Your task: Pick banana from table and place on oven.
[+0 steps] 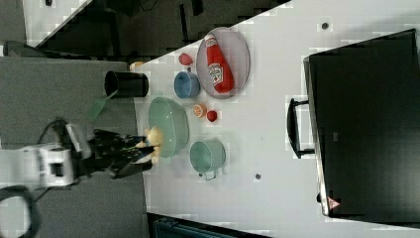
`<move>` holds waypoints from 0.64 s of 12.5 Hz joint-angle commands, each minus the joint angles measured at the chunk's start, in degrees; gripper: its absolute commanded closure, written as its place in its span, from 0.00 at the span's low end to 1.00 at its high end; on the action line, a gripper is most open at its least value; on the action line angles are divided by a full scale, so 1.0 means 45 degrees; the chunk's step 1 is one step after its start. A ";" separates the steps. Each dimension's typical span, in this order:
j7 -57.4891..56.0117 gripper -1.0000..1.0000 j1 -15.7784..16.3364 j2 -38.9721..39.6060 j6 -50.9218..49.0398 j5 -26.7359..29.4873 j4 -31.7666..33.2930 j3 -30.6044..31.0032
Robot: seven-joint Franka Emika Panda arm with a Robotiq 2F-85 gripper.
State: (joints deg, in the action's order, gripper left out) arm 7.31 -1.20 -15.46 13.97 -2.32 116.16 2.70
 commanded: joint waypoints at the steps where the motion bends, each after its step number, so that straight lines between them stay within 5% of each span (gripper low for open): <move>1: -0.0011 0.75 0.0028 0.0800 -0.1357 0.0190 -0.1202 -0.0995; 8: -0.6136 0.75 -0.0248 0.2609 -0.1130 0.0176 -0.2746 -0.4548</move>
State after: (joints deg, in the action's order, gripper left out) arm -10.76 -0.70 -5.06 9.84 -1.28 103.51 -16.56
